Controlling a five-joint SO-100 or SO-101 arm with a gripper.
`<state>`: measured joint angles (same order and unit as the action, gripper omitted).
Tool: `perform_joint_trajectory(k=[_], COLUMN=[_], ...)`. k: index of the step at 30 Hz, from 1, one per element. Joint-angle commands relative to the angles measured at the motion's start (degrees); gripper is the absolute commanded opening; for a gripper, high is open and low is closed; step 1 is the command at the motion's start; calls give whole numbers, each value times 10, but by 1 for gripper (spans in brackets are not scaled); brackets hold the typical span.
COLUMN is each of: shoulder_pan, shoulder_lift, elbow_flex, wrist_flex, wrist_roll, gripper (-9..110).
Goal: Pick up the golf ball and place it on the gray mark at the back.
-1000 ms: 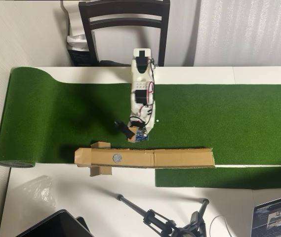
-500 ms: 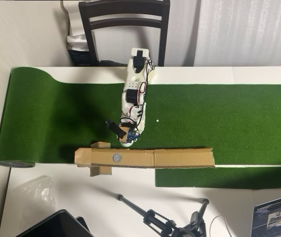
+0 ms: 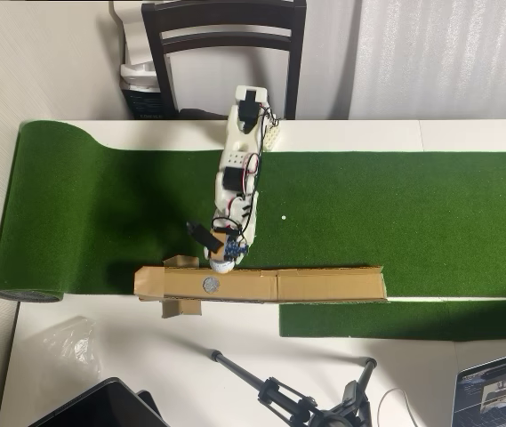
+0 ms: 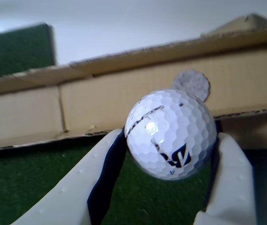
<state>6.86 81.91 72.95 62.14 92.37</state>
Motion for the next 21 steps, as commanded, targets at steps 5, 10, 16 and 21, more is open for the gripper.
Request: perform_joint_trajectory(k=[5,10,16,21], shoulder_pan=[6,11,24,25], shoulder_lift=[76,76,70,67], elbow_flex=[-10,-10,-9,-8], wrist_flex=[-32,-32,-33,-59], wrist_roll=[-3,-2,-2,2], gripper=[22,22,22,22])
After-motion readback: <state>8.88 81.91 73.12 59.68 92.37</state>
